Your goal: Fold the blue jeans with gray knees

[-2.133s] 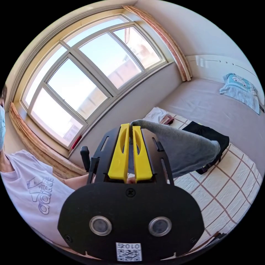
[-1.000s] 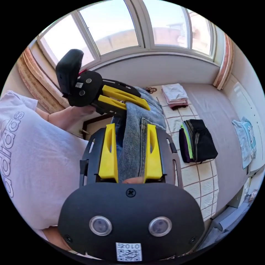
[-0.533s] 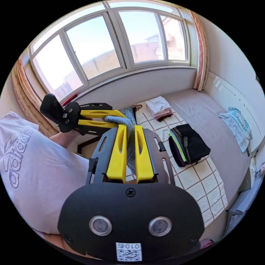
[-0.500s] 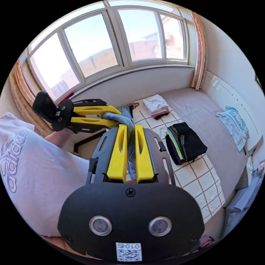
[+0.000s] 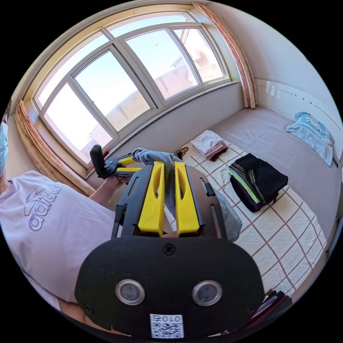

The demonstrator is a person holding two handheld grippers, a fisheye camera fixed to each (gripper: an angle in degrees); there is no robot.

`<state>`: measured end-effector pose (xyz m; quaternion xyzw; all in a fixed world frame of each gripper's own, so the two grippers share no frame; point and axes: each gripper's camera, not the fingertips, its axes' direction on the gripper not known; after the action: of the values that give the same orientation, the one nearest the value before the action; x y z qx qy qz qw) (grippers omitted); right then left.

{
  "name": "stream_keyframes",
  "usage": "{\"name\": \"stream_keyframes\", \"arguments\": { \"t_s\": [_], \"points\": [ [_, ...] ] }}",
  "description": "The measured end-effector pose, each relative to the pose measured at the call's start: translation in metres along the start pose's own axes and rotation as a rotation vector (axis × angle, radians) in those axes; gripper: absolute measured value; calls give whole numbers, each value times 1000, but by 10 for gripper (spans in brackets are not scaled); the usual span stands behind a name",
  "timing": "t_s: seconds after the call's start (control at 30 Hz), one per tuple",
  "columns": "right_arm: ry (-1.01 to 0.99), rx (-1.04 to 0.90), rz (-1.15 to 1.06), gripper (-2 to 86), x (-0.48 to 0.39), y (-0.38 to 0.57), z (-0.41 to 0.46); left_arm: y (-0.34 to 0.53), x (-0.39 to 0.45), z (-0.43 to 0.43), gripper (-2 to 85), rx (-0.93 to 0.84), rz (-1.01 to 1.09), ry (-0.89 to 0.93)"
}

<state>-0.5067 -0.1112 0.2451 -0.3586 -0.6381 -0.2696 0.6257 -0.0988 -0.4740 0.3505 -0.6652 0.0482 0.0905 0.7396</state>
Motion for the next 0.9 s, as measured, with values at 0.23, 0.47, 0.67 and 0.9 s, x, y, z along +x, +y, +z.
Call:
{"name": "stream_keyframes", "arguments": {
  "t_s": [0.23,0.47,0.67,0.9],
  "points": [
    [-11,-70,-179,44,-37,15,-17,-31,10,23,54,50,251,76],
    [190,-2,-201,37,-51,17,-58,-96,-2,21,78,-58,431,428],
    [364,192,-415,35,-108,-11,-125,-169,-35,-32,85,92,451,512],
    [254,358,-498,45,-126,-30,-164,-210,-86,-65,83,274,430,738]
  ]
}}
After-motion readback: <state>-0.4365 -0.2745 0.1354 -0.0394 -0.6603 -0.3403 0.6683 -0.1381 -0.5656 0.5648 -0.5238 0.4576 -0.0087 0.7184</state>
